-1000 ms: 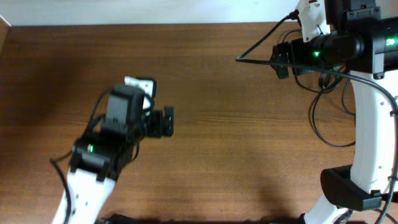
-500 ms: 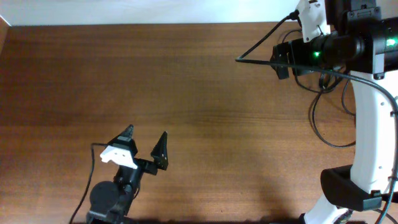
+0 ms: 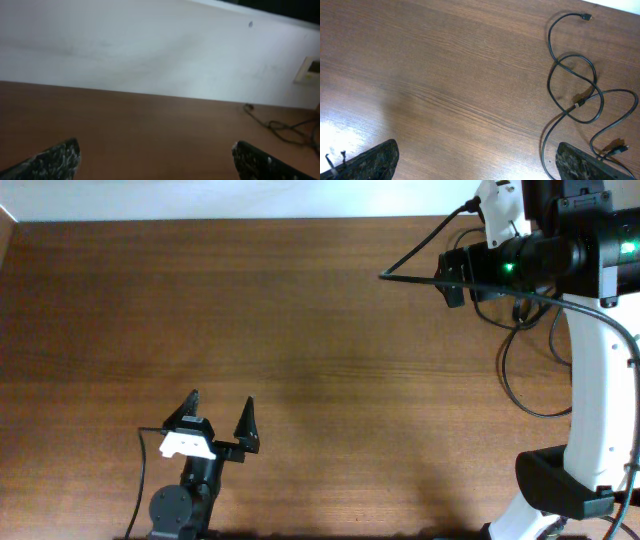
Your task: Untangle cables
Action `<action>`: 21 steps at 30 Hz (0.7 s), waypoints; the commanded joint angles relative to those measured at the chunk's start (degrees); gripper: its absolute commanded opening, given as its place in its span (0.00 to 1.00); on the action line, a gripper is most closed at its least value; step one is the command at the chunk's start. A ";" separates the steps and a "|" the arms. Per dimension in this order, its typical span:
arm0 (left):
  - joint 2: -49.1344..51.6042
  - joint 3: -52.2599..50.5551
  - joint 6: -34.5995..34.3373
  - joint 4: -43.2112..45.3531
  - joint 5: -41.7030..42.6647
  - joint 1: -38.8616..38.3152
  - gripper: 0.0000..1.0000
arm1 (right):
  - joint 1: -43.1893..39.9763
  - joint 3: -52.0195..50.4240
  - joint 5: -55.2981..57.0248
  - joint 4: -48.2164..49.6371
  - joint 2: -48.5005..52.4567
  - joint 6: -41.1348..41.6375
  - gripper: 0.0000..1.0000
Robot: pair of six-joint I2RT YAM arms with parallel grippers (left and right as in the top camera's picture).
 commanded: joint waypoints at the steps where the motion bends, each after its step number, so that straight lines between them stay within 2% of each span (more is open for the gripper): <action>1: -0.55 -0.44 4.42 -7.39 0.66 2.12 0.99 | 0.37 0.00 0.50 -0.33 -1.14 0.02 0.99; 8: -0.55 -0.44 13.09 -7.15 0.59 2.19 0.99 | 0.37 -0.02 0.50 -0.33 -1.14 0.02 0.99; 21: -0.52 -0.44 13.20 -6.99 0.39 2.19 0.99 | 0.37 0.00 0.50 -0.33 -1.14 0.02 0.99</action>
